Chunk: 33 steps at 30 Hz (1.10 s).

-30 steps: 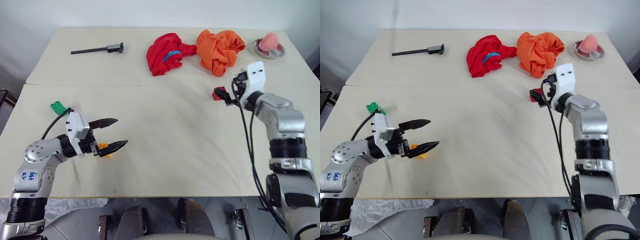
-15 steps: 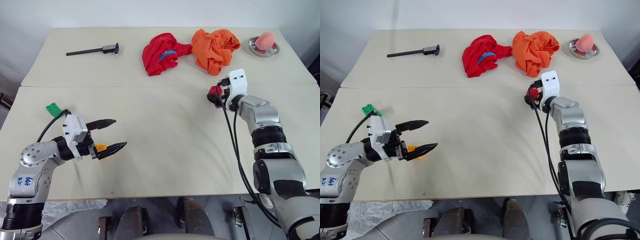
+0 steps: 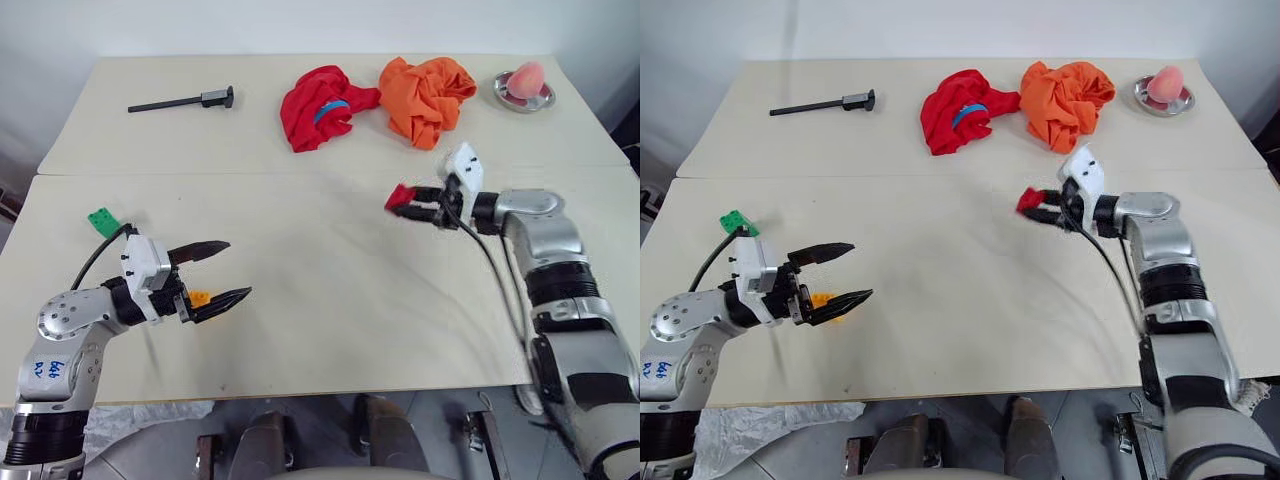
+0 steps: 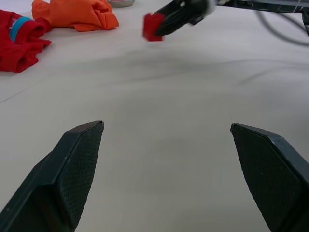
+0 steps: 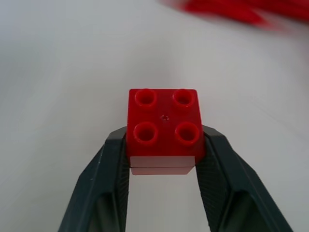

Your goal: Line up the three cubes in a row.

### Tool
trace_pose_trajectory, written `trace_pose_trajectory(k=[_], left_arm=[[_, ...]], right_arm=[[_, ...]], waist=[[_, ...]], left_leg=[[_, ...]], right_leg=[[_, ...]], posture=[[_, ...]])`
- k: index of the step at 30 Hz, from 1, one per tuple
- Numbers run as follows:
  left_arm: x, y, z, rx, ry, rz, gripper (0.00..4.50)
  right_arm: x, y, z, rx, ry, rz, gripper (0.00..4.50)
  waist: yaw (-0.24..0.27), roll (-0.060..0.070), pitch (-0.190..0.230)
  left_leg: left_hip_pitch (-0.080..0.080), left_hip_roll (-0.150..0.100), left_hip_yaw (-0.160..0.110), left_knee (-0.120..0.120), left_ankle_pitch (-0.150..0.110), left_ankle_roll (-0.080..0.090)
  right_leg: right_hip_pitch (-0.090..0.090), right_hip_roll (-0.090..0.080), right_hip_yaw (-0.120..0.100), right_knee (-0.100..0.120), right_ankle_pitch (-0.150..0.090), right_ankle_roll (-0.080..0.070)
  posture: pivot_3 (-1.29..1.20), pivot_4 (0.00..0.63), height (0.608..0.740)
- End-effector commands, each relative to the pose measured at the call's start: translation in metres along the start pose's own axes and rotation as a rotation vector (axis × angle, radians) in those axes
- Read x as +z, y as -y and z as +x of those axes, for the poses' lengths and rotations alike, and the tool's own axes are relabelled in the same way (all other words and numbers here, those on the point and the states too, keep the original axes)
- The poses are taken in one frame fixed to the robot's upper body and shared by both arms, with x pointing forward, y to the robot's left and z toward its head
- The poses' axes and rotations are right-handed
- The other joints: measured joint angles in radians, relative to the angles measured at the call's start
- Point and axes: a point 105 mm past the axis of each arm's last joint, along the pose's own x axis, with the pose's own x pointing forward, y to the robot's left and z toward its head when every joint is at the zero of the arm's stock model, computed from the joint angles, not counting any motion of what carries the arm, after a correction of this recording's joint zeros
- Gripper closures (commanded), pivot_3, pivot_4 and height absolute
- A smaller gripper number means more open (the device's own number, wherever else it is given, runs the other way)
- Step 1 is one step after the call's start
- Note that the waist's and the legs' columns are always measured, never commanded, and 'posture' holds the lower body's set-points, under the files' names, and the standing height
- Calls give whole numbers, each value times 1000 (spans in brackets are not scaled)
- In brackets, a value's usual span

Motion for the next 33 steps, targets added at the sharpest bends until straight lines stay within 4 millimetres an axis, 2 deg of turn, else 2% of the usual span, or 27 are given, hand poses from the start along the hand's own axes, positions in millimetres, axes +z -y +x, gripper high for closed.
trace_pose_trajectory(k=[1, 5, 9, 19, 25, 28, 33], left_arm=[[12, -5, -5, 28, 32, 68, 0], [12, -2, -6, 28, 33, 64, 0], [13, 0, -8, 33, 30, 74, 0], [14, -2, -15, 54, 21, 71, 0], [14, -3, -14, 47, 33, 40, 0], [10, -22, -46, 235, 36, 5, 0], [-11, -24, -94, 425, -22, -36, 0]], right_arm=[[3, -21, -1, 229, -49, -96, 3005], [-23, -33, 3, 343, -168, -155, 3005], [-37, -31, 5, 345, -197, -150, 3005], [-49, -25, -6, 306, -208, -126, 3005], [-39, -22, -12, 274, -151, -157, 1092], [-22, -22, -36, 219, -62, -227, 91], [8, -45, -57, 214, 207, -234, 36]], waist=[[0, 0, 0], [-1, 0, 0], [1, 0, 0], [4, 0, 0], [4, 0, 0], [5, 0, 0], [5, 0, 0]], left_leg=[[1, 0, 0, 1, 0, 0], [1, 1, 0, 3, 0, 0], [1, 0, -1, 3, 0, 0], [1, 1, -9, 7, 0, -1], [0, 1, -11, 8, 0, -1], [0, 1, -12, 8, 0, -1], [0, 2, -12, 7, 0, 0]], right_leg=[[1, 0, 0, 0, 0, 0], [2, 0, 0, 1, 0, 0], [2, 0, 0, 1, 0, 0], [4, -1, -2, 2, 0, 0], [4, -1, -2, 2, 0, 0], [4, -1, -2, 2, 0, 0], [4, -1, -2, 1, 0, 0]], posture=[[0, 150, 740], [0, 150, 740], [0, 150, 740], [0, 150, 740], [0, 150, 740], [0, 150, 740], [0, 150, 740]])
